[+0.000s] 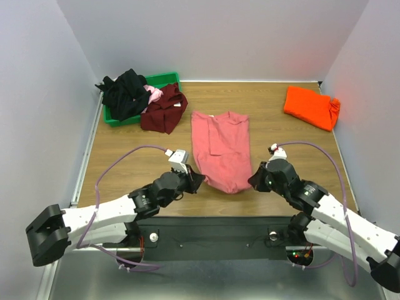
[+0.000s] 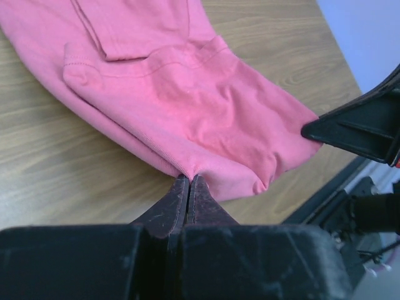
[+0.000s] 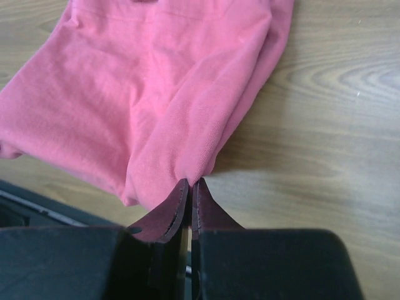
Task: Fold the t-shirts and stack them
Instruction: Fold the tshirt
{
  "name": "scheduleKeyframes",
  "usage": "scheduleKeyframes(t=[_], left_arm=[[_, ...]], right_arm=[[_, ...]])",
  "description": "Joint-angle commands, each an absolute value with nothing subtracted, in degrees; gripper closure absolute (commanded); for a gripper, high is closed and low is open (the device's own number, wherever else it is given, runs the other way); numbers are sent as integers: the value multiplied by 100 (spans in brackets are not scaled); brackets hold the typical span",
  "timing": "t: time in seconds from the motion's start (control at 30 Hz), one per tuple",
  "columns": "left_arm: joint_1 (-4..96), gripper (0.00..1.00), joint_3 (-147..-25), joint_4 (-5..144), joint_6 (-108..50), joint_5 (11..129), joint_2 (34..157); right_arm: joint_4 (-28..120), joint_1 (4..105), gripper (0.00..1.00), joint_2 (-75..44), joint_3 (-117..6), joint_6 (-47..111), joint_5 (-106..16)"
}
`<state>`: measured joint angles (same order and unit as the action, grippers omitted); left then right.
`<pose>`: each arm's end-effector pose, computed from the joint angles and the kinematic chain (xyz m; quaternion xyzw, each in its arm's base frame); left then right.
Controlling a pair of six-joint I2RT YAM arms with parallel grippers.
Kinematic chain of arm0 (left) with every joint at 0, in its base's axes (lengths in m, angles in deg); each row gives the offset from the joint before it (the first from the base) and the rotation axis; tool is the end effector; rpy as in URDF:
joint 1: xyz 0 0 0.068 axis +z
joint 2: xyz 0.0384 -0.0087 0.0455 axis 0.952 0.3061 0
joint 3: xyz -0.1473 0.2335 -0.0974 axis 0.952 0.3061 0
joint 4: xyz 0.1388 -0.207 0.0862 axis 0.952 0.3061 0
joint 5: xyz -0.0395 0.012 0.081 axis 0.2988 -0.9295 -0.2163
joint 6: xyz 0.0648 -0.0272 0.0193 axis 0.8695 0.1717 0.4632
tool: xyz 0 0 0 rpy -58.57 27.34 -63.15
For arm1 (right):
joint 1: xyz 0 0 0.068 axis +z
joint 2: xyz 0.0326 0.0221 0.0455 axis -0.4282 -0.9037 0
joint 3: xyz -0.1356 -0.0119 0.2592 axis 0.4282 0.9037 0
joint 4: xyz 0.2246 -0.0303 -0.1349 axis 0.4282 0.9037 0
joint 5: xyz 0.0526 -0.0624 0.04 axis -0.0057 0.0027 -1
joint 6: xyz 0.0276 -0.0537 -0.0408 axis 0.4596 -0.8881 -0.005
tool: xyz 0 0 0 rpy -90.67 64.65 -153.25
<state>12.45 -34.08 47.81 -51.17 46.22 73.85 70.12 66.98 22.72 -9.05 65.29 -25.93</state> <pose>0.1257 -0.1834 0.2331 0.0843 0.7597 -0.3944 0.5101 0.1352 0.1042 0.2228 0.0313 0.8976 0.2145 0.3839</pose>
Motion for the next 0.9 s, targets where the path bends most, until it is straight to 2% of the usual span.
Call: scheduleKeyframes(t=[0.0, 0.17, 0.57, 0.87], left_arm=[[838, 100, -3381, 5167, -5409, 4208, 6827], [723, 100, -3433, 5246, -5339, 3866, 6264], [933, 100, -4128, 4816, -4557, 3364, 6755], [1961, 100, -4171, 4192, -4328, 4348, 7107]], right_arm=[[7532, 6877, 100, 2678, -1172, 6776, -2428], [7489, 6877, 100, 2758, -1671, 6434, -1999], [6461, 6886, 100, 1792, -2815, 5484, -635], [5828, 6868, 100, 421, -3544, 5019, 252]])
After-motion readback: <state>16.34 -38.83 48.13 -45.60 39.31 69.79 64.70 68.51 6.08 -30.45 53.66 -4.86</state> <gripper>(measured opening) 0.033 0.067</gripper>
